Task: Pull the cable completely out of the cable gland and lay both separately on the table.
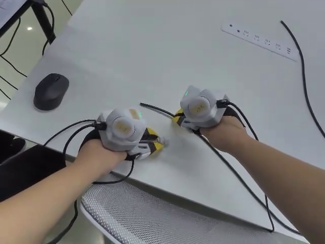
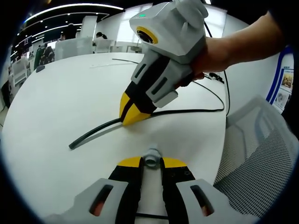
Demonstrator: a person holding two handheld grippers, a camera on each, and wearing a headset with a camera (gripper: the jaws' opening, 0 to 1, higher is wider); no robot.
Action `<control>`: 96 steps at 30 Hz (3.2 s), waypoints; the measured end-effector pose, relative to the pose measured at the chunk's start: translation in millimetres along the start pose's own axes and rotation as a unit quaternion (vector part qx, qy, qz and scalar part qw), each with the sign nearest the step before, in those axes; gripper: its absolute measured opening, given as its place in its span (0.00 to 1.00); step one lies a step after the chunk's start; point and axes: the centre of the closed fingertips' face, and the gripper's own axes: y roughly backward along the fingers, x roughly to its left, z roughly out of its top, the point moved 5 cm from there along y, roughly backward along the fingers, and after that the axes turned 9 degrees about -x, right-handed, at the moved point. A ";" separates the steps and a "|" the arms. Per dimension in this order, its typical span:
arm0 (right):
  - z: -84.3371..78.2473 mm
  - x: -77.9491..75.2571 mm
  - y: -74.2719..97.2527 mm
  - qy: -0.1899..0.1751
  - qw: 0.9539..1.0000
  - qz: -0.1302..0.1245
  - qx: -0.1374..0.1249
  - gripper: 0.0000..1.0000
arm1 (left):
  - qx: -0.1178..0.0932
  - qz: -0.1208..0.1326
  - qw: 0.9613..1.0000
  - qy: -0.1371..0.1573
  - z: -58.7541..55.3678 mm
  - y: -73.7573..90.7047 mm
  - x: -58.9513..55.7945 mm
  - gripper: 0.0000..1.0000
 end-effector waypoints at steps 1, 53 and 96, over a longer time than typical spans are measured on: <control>0.0 0.0 0.0 0.000 1.000 0.000 0.000 0.00 | 0.002 0.000 1.000 -0.001 0.2 -0.4 -0.4 0.15; 11.5 -7.9 101.7 -0.058 0.991 -0.067 -0.096 0.44 | -0.040 0.024 0.999 0.015 46.1 37.8 -8.7 0.36; -113.0 72.1 249.1 -0.275 0.926 -0.143 -0.217 0.99 | -0.034 0.040 0.999 0.000 73.4 104.3 -42.2 0.78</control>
